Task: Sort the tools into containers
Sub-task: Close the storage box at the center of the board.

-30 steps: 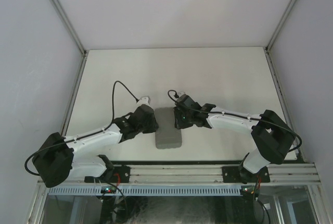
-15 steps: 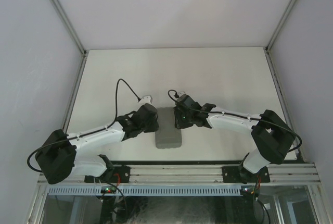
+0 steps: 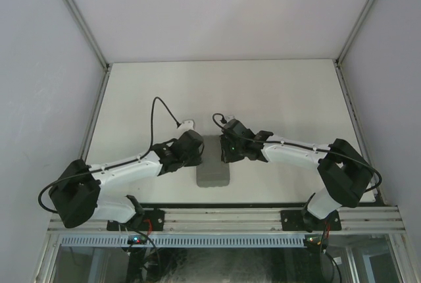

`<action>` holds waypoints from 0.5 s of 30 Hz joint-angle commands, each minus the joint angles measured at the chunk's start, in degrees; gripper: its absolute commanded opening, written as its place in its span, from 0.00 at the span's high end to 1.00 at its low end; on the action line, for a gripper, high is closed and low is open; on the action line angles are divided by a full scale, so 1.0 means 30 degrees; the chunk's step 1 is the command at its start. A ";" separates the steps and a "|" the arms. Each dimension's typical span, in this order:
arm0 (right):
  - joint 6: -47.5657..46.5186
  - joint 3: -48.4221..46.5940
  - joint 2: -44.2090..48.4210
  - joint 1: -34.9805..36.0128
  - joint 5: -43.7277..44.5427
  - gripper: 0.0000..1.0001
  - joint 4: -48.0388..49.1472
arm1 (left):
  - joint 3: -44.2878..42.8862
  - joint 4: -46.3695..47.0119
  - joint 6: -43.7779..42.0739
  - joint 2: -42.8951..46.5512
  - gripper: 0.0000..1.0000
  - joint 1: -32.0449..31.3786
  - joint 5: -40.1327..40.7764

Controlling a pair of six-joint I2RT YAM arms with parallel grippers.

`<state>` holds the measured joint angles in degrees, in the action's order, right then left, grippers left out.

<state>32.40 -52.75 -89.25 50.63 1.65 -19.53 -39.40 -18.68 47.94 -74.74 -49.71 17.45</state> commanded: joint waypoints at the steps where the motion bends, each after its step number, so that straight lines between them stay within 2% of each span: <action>1: 0.0244 0.0564 -0.0255 0.0115 -0.0315 0.72 0.0269 | -0.0092 -0.1704 0.0272 -0.1336 1.00 -0.0652 0.0036; 15: 0.0409 0.0880 -0.0171 0.0023 -0.0502 0.72 0.0551 | -0.0382 -0.1904 0.2091 -0.2386 1.00 -0.1758 -0.0143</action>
<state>32.93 -51.90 -88.90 50.33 1.37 -18.52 -42.04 -21.76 50.54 -77.65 -52.82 22.61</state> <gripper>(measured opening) 0.284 0.240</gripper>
